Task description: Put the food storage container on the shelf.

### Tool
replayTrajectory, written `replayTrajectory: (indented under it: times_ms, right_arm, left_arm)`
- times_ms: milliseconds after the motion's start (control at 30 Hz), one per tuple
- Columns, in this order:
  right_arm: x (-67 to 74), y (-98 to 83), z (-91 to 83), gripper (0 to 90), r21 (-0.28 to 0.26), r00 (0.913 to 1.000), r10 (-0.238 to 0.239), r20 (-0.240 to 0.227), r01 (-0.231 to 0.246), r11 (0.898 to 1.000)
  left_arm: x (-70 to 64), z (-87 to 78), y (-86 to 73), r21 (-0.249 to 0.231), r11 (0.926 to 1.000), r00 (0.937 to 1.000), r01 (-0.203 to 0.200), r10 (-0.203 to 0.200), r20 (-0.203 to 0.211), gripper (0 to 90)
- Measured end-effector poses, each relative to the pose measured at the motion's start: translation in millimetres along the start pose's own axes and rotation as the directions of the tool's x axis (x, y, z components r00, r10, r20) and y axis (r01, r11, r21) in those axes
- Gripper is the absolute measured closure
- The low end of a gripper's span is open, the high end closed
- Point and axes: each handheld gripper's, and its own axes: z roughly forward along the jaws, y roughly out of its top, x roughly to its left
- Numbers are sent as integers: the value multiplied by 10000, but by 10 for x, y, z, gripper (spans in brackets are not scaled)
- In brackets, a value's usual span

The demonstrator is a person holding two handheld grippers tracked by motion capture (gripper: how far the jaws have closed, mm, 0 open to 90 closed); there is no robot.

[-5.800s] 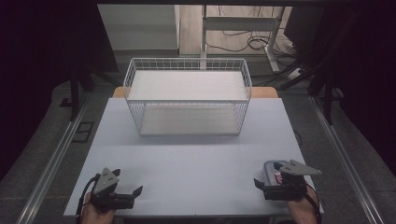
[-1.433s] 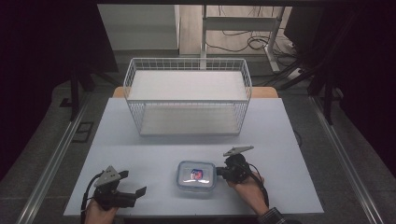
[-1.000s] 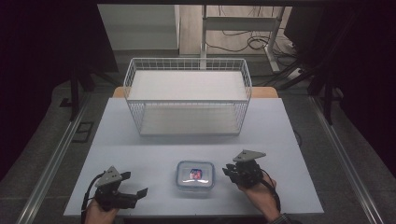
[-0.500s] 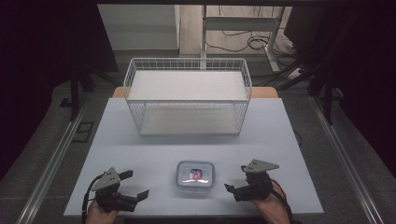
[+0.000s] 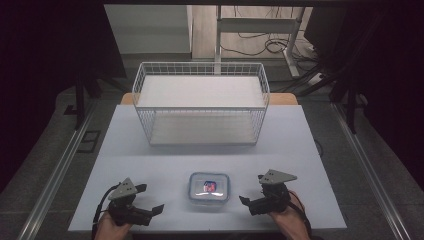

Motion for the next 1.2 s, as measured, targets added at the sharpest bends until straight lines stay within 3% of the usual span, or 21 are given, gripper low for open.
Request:
replayTrajectory:
  times_ms: [167,400,767,1000,1200]
  right_arm:
    - [16,34,-4,21,-66,9999,137,-87,-138,9999]
    - [86,131,28,0,-65,9997,114,-236,-115,9999]
    - [180,268,136,0,54,9984,151,-552,-148,9999]
    - [229,358,229,43,520,9935,353,-1087,-298,9982]
    - [217,435,377,69,757,9886,590,-1386,-488,9959]
  left_arm:
    - [-52,73,90,108,9996,9994,-252,250,231,9]
    - [-63,183,257,-76,9996,9947,-274,280,993,8]
    - [-108,420,472,153,9976,9916,-677,656,1111,47]
    - [-153,664,695,383,9928,9843,-1138,1074,1404,73]
    - [-165,855,796,704,9918,9807,-1065,931,1718,65]
